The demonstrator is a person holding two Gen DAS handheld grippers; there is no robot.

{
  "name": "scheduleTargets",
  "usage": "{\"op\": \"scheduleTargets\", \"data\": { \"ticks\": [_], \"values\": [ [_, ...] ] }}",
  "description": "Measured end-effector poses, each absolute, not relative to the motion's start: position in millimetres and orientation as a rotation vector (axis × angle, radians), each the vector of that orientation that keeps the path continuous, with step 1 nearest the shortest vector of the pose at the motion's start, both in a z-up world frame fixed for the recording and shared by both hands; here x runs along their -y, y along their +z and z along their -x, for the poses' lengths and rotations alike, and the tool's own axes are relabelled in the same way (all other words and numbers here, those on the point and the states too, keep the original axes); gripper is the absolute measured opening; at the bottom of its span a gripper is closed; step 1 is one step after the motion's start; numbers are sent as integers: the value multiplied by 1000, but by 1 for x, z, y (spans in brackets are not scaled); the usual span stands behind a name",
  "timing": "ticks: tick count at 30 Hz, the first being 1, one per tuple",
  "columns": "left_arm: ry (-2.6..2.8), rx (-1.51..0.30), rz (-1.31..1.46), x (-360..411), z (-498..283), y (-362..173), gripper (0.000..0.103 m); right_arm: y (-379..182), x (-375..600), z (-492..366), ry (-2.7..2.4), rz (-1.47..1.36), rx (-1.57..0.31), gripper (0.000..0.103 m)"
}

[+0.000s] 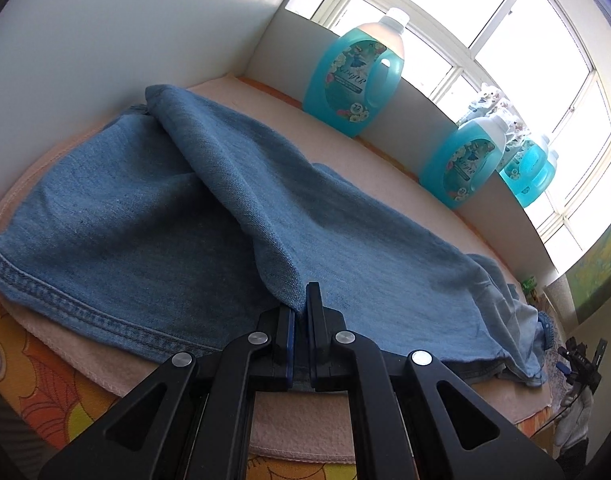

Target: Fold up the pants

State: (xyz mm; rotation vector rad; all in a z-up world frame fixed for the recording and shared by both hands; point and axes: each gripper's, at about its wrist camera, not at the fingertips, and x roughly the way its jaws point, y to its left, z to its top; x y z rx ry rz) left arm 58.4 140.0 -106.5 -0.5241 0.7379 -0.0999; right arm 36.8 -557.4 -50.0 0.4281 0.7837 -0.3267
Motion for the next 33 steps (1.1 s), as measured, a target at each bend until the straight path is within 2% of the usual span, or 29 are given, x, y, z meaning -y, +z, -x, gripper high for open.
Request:
{"op": "scheduleTargets", "data": {
  "ticks": [8, 13, 14, 15, 16, 17, 18, 29, 33],
  "values": [
    [-96, -750, 528, -140, -58, -108, 3, -72, 613, -78, -283, -486, -832, 73],
    [-91, -756, 528, -140, -60, -108, 3, -82, 606, -88, -168, -491, -865, 73],
    [-91, -757, 527, -140, -60, -109, 3, -82, 602, -88, -160, -477, -871, 66],
    [-91, -758, 525, -140, -61, -109, 3, -83, 600, -88, -159, -463, -881, 49],
    [-90, -758, 525, -140, -61, -109, 3, -83, 599, -88, -159, -460, -892, 37],
    [-90, -757, 528, -140, -61, -109, 3, -83, 599, -87, -152, -469, -896, 16],
    [-90, -754, 531, -141, -62, -109, 3, -81, 598, -86, -146, -473, -895, 7],
    [-99, -693, 546, -146, -57, -94, 3, 5, 583, -49, -253, -317, -797, 5],
    [-97, -693, 549, -148, -56, -98, 3, 5, 579, -39, -286, -251, -831, 5]
  ]
}}
